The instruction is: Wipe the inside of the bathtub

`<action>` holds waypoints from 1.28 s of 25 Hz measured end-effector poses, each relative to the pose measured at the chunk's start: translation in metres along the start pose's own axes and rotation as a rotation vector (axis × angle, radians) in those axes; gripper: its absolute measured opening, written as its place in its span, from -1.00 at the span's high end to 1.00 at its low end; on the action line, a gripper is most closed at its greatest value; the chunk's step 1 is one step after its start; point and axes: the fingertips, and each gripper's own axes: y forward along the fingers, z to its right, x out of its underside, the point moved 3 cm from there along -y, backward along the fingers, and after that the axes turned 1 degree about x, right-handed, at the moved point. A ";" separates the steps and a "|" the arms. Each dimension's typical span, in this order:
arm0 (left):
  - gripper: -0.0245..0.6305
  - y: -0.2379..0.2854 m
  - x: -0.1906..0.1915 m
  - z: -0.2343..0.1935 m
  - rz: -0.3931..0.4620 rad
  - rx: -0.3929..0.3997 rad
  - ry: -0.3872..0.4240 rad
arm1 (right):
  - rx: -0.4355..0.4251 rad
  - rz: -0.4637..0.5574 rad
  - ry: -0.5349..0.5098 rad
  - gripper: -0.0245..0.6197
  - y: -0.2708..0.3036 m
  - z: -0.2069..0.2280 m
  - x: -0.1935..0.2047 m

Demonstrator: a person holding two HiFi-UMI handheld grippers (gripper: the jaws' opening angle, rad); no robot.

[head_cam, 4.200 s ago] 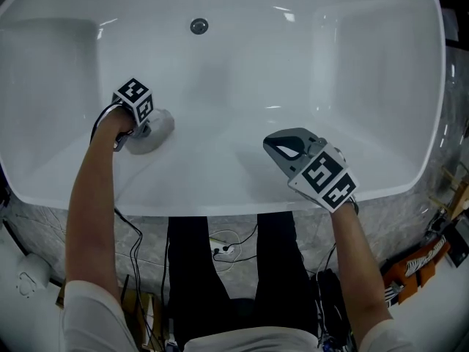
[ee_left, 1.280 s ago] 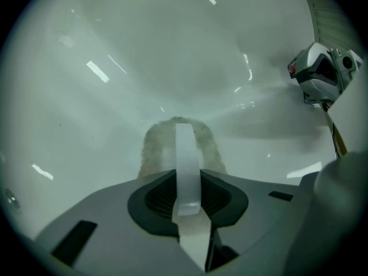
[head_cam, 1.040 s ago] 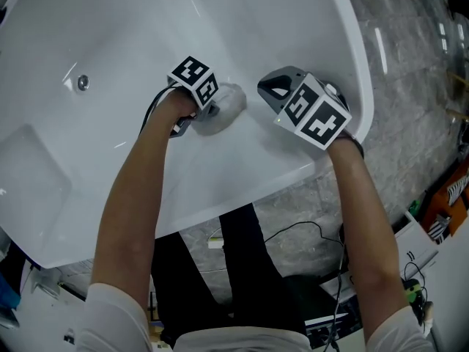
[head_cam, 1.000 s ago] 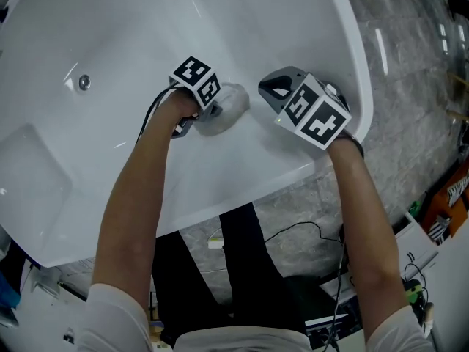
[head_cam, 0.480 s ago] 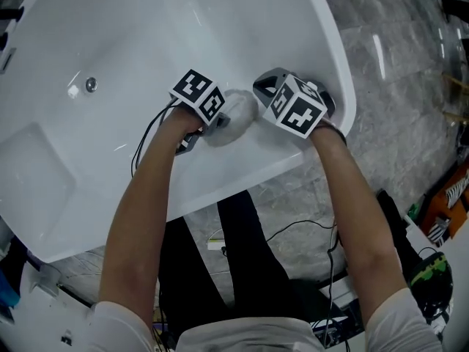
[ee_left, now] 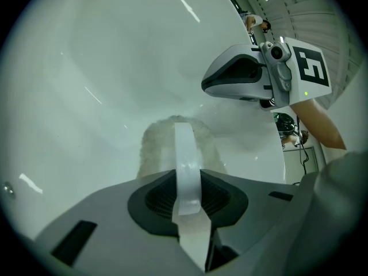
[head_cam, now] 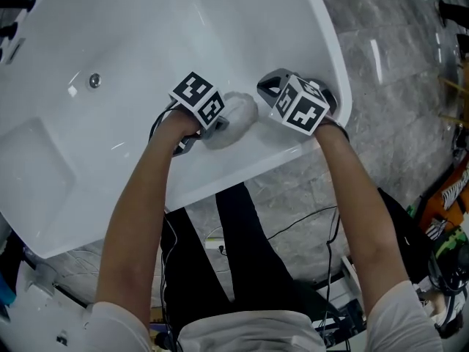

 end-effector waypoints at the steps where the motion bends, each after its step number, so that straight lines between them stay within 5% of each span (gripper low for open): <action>1: 0.63 -0.001 0.002 0.000 -0.003 0.002 -0.004 | 0.000 -0.003 -0.001 0.91 -0.001 -0.001 0.000; 11: 0.63 -0.018 0.054 -0.024 -0.067 -0.013 -0.061 | -0.032 -0.004 -0.007 0.91 0.008 -0.026 -0.021; 32: 0.63 -0.070 0.193 -0.084 -0.063 -0.074 -0.248 | -0.117 0.000 -0.136 0.91 0.044 -0.087 -0.118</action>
